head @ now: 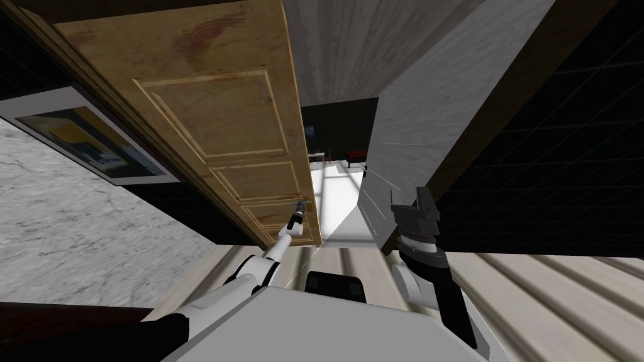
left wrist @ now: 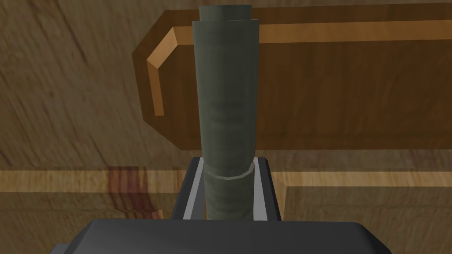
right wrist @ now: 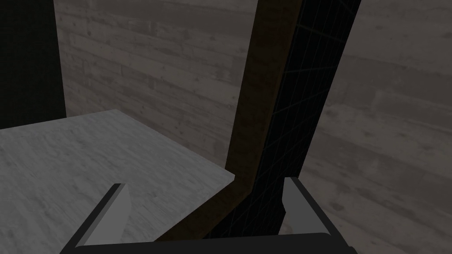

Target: Push the door open

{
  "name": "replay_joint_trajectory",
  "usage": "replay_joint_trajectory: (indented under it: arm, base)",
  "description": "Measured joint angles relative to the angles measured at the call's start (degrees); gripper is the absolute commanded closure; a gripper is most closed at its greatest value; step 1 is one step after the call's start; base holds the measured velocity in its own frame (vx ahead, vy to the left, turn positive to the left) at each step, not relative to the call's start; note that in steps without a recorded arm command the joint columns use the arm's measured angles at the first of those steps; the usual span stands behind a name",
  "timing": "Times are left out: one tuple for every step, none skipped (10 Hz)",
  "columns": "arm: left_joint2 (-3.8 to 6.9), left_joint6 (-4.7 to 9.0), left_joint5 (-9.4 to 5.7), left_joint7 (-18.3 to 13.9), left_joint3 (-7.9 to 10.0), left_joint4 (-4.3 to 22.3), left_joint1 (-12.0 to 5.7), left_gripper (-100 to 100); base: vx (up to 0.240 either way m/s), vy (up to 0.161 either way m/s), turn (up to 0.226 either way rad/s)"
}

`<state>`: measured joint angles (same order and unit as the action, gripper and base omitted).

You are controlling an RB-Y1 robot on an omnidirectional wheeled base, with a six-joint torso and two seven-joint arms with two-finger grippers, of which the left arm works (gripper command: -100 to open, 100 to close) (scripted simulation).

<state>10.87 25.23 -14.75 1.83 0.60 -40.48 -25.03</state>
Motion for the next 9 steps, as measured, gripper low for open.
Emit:
replay_joint_trajectory:
  arm:
    - [-0.04, -0.08, 0.01, 0.0, -0.04, 0.1, 0.09, 100]
    - [-0.09, -0.15, 0.03, 0.0, -0.09, 0.2, 0.19, 100]
    - [-0.13, -0.20, 0.04, 0.0, -0.11, 0.2, 0.27, 100]
    - [-0.14, -0.22, 0.04, 0.0, -0.12, 0.2, 0.30, 100]
    - [-0.06, -0.36, -0.06, 0.1, 0.08, 0.4, 0.58, 100]
    - [0.05, -0.22, -0.18, 0.1, 0.42, 1.0, 0.59, 100]
    - [0.20, -0.17, -0.31, 0.2, 0.82, 0.9, 0.87, 100]
    - [0.51, -0.38, -0.45, 0.2, 1.13, 0.5, 1.11, 100]
    - [0.51, -0.68, -0.60, 0.5, 1.72, -0.1, 1.35, 100]
  base:
    - [-0.020, 0.000, -0.001]
    - [-0.011, -0.001, 0.002]
    - [0.000, 0.000, 0.000]
    - [0.095, -0.040, 0.031]
    - [0.158, -0.076, 0.055]
    - [0.171, -0.068, 0.055]
    - [0.178, -0.039, 0.045]
    - [0.191, -0.041, 0.043]
    - [0.185, -0.046, 0.050]
